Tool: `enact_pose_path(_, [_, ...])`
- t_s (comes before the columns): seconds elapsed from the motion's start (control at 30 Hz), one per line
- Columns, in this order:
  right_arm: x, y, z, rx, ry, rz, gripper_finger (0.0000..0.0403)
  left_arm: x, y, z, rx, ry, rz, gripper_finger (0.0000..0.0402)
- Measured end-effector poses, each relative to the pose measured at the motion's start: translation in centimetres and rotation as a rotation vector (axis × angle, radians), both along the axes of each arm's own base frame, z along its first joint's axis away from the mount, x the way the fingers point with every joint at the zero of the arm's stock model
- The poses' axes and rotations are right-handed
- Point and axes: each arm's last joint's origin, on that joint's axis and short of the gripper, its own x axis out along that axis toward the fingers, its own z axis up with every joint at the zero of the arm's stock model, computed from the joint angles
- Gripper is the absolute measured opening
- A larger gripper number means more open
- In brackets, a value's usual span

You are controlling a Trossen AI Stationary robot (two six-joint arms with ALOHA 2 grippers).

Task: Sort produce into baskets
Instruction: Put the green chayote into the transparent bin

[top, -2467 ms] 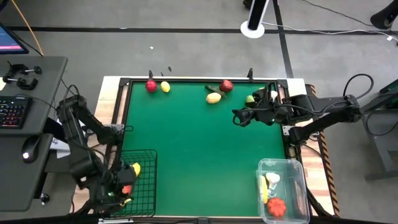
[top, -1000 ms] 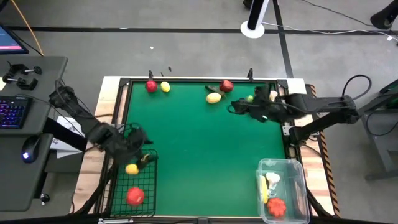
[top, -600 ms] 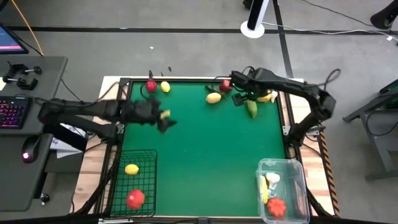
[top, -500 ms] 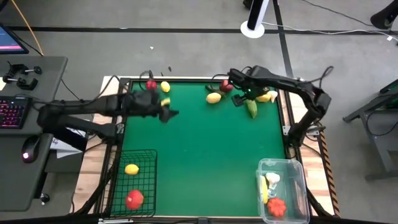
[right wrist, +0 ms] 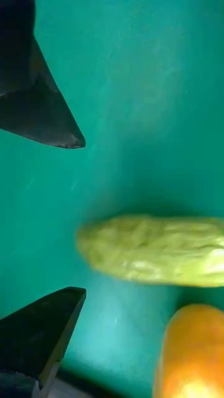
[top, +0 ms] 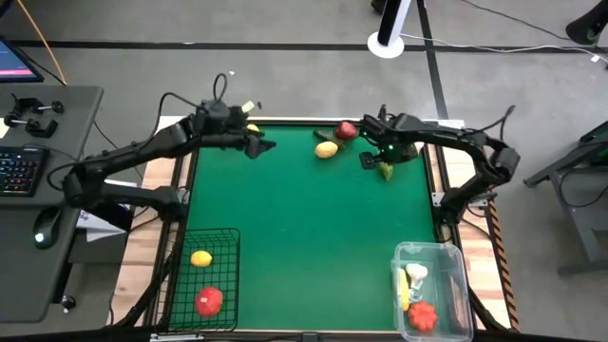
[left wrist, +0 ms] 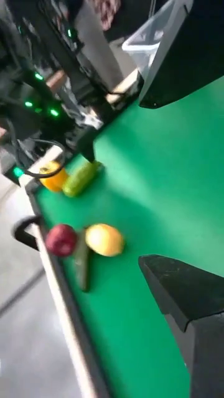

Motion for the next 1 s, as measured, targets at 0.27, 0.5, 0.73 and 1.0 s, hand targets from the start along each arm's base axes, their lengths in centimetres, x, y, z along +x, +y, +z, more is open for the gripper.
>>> enact_pose_path(0.27, [-0.4,-0.6,-1.4,-0.074,0.112,-0.115,0.0374,0.4,4.4,-0.7,-0.002,-0.134,-0.101,0.039])
enact_pose_path(0.5, [0.7,-1.3,-3.1,-0.073,0.105,-0.157,0.0374,0.8,5.7,-1.4,-0.077,-0.184,-0.117,0.039])
enact_pose_path(0.73, [1.2,-2.5,-5.4,-0.103,0.177,-0.117,0.0373,1.0,5.7,-1.0,-0.1,-0.227,-0.123,0.039])
enact_pose_path(1.0, [1.1,-3.5,-7.6,-0.034,0.253,-0.044,0.03,1.2,5.9,0.1,-0.097,-0.335,-0.105,0.039])
